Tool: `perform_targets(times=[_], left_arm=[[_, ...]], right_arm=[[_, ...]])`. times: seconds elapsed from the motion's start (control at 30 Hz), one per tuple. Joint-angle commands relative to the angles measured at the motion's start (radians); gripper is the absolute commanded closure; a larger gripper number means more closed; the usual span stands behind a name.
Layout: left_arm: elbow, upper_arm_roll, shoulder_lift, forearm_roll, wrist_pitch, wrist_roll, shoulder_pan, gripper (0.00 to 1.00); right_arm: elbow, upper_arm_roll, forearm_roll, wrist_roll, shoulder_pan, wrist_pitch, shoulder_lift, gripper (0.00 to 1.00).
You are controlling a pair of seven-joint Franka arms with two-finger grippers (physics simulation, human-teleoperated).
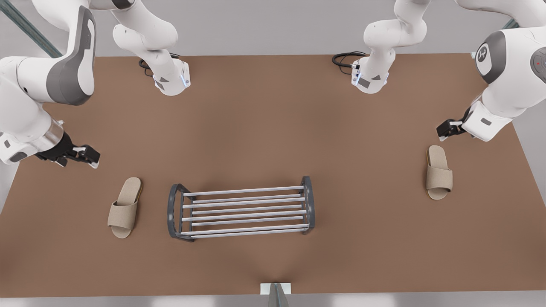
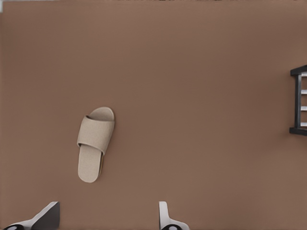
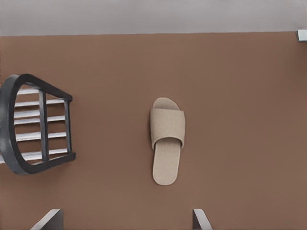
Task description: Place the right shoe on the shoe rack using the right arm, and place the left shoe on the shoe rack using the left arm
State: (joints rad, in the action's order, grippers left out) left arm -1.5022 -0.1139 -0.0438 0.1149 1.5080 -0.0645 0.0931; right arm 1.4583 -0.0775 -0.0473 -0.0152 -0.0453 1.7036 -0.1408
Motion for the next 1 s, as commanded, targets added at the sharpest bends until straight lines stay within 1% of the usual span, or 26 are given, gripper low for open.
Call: perform_targets(times=[0.0,0.07,0.1,0.13,0.17,0.2,0.23,0.27,0.3,0.33,0.37,0.4,0.43,0.47,0.5,0.53,0.57,0.6,0.63,0.67,0.7,0.77,0.87,0.93,0.97], left_arm=[[0.0,-0.001,-0.001,0.0,0.018,-0.026,0.004,0.0],[0.01,-0.003,-0.022,-0.008,-0.003,-0.038,0.004,0.0],[0.013,-0.053,-0.031,0.026,-0.094,-0.19,-0.006,0.0],[0.011,-0.127,-0.051,0.106,-0.134,-0.42,-0.022,0.0],[0.013,-0.138,-0.114,0.241,-0.16,-0.651,-0.134,0.0],[0.011,-0.138,-0.188,0.37,-0.229,-0.826,-0.245,0.0],[0.011,-0.136,-0.272,0.494,-0.282,-0.932,-0.329,0.0],[0.01,-0.138,-0.382,0.641,-0.367,-0.98,-0.417,0.0],[0.005,-0.136,-0.462,0.726,-0.399,-1.035,-0.446,0.0],[-0.053,-0.136,-0.489,0.816,-0.368,-1.049,-0.441,0.0],[-0.217,-0.128,-0.446,0.888,-0.269,-1.051,-0.437,0.0],[-0.383,-0.099,-0.371,0.937,-0.148,-1.051,-0.431,0.0],[-0.568,-0.064,-0.28,0.96,0.035,-1.052,-0.432,0.0],[-0.745,-0.01,-0.174,0.963,0.274,-1.083,-0.432,0.0],[-0.894,0.068,-0.088,0.986,0.521,-1.106,-0.434,0.0],[-0.99,0.163,-0.028,1.06,0.733,-1.196,-0.435,0.0],[-1.027,0.276,-0.027,1.161,0.938,-1.337,-0.435,0.0],[-1.035,0.39,-0.034,1.322,1.1,-1.514,-0.437,0.0],[-1.033,0.476,-0.051,1.54,1.17,-1.682,-0.435,0.0],[-1.026,0.531,-0.074,1.802,1.242,-1.853,-0.432,0.0],[-1.009,0.545,-0.091,1.914,1.265,-1.864,-0.432,0.0],[-1.001,0.554,-0.107,1.95,1.293,-1.905,-0.431,0.0],[-1.007,0.557,-0.105,1.958,1.276,-2.351,-0.438,0.0],[-1.01,0.602,-0.126,1.956,1.291,-2.612,-0.437,0.0],[-1.01,0.643,-0.14,1.956,1.336,-2.755,-0.434,0.0]], right_arm=[[0.001,-0.001,0.006,0.095,0.004,0.065,0.001,0.0],[0.011,-0.001,0.006,0.098,0.005,0.077,0.003,0.0],[0.014,-0.001,0.004,0.103,0.004,0.079,0.003,0.0],[0.03,-0.001,0.001,0.107,0.004,0.08,0.012,0.0],[0.079,-0.001,-0.017,0.113,0.005,0.117,0.038,0.0],[0.212,0.005,-0.045,0.225,0.013,0.24,0.101,0.0],[0.306,0.005,-0.104,0.371,0.015,0.347,0.135,0.0],[0.43,0.022,-0.264,0.477,0.013,0.49,0.171,0.0],[0.528,0.03,-0.378,0.598,0.013,0.645,0.185,0.0],[0.62,0.028,-0.445,0.713,0.012,0.789,0.179,0.0],[0.694,0.028,-0.643,0.716,0.013,0.931,0.168,0.0],[0.746,0.025,-0.821,0.704,0.034,1.068,0.142,0.0],[0.741,0.025,-0.986,0.698,0.088,1.191,0.072,0.0],[0.732,0.025,-1.154,0.586,0.105,1.214,0.038,0.0],[0.735,0.025,-1.356,0.401,0.105,1.212,0.021,0.0],[0.734,0.025,-1.604,0.145,0.102,1.206,-0.003,0.0],[0.728,0.027,-1.819,-0.07,0.105,1.205,-0.029,0.0],[0.725,0.025,-1.941,-0.225,0.105,1.202,-0.048,0.0],[0.726,0.025,-1.975,-0.305,0.104,1.193,-0.074,0.0],[0.725,0.027,-1.979,-0.362,0.102,1.185,-0.102,0.0],[0.725,0.027,-1.993,-0.401,0.102,1.179,-0.126,0.0],[0.726,0.028,-1.994,-0.474,0.113,1.176,-0.161,0.0],[0.729,0.03,-2.053,-0.539,0.17,1.176,-0.204,0.0],[0.725,0.031,-2.056,-0.548,0.183,1.179,-0.224,0.0],[0.72,0.031,-2.059,-0.548,0.183,1.179,-0.238,0.0]])
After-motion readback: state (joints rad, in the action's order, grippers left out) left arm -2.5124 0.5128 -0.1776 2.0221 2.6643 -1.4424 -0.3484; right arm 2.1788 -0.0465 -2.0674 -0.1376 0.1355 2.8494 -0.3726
